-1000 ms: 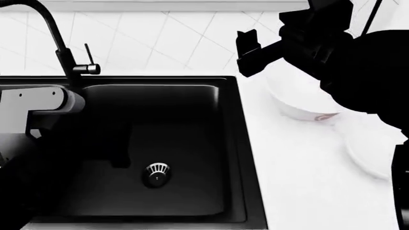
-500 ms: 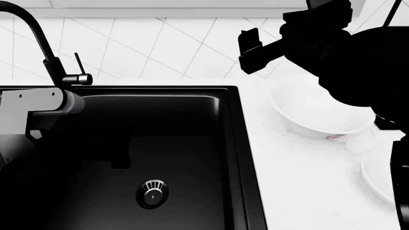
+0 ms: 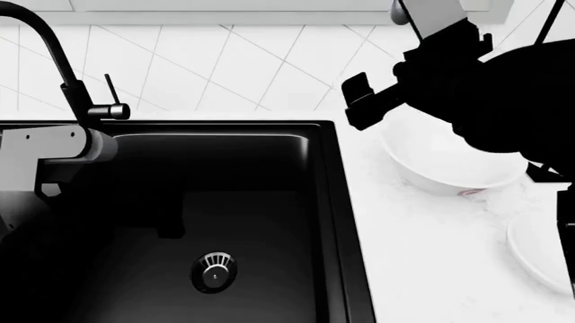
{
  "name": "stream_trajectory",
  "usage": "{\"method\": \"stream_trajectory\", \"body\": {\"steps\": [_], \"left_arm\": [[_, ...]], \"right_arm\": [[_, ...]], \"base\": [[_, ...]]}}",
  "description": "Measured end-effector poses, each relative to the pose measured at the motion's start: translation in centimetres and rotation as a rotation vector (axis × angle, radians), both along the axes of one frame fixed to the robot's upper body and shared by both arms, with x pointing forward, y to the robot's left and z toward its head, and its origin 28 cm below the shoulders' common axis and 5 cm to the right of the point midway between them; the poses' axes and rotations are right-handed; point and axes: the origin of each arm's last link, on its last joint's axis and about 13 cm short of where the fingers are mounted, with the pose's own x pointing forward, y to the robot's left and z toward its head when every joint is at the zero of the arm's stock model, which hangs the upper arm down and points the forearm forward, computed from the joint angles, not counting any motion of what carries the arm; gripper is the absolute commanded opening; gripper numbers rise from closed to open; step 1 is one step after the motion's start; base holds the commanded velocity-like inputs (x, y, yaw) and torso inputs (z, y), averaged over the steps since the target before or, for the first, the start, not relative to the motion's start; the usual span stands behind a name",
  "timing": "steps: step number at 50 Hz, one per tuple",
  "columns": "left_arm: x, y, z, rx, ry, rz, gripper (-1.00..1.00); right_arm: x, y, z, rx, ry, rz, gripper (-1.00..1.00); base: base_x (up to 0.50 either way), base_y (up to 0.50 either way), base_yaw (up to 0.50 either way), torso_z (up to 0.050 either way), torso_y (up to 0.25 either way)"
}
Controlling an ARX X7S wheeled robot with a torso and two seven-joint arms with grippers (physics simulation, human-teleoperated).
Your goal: Stack the bowls in the sink.
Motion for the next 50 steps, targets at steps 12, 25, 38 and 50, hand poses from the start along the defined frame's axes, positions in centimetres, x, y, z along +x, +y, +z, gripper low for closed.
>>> {"method": "stream_trajectory", "body": {"steps": [12,25,38,50], "left_arm": [[0.0,0.0,-0.1,-0.005,0.001,-0.003,1.0],[-0.1,0.0,-0.2,-0.009,0.001,-0.003,1.0],[-0.1,0.0,-0.2,-0.008,0.002,-0.003,1.0],[-0.1,0.0,-0.2,-0.006,0.002,-0.001,1.0]], "right_arm": [[-0.3,-0.2,-0.3,-0.043,0.044,0.004,1.0],[-0.4,-0.5,-0.7,-0.077,0.077,0.007,1.0],[-0.3,-0.5,-1.2,-0.1,0.099,0.008,1.0],[-0.3,-0.5,-1.9,-0.116,0.121,0.015,1.0]], "base": [[0.0,0.0,0.0,0.0,0.0],[0.0,0.0,0.0,0.0,0.0],[0.0,0.0,0.0,0.0,0.0],[0.0,0.0,0.0,0.0,0.0]]}}
